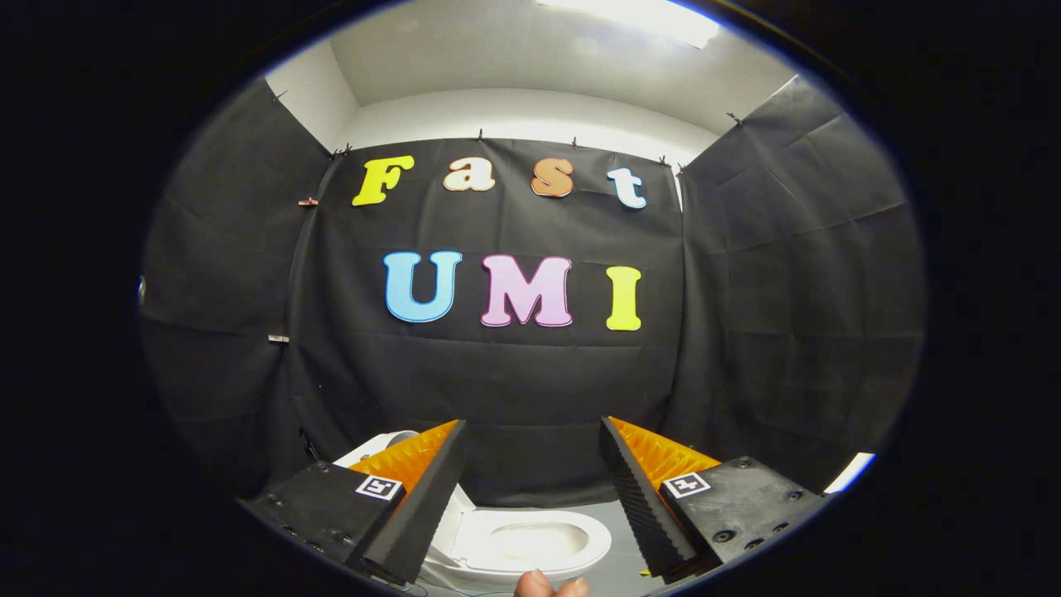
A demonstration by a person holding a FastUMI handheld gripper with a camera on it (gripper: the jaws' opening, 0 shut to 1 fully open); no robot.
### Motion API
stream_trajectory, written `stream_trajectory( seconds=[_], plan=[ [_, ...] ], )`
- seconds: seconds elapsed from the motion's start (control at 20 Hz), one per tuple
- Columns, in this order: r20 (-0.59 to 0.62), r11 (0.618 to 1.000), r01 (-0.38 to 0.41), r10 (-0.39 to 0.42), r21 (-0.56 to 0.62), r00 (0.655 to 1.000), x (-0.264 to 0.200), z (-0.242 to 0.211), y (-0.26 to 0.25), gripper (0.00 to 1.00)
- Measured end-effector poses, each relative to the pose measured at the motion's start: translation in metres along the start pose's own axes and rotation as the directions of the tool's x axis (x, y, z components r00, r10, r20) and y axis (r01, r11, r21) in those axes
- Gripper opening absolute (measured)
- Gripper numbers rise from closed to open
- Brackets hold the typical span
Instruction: Open the toilet lid.
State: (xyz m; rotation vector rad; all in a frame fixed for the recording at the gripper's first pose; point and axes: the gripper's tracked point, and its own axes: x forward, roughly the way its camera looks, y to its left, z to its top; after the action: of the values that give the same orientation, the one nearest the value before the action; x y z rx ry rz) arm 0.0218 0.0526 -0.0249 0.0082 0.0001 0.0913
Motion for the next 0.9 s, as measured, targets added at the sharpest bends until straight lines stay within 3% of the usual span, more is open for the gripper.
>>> stream_trajectory(
  seconds=[0.9],
  plan=[
    [-0.006,1.000,0.002,-0.002,-0.001,1.000,-0.0010,0.0005,-0.0007,0.98]
  ],
)
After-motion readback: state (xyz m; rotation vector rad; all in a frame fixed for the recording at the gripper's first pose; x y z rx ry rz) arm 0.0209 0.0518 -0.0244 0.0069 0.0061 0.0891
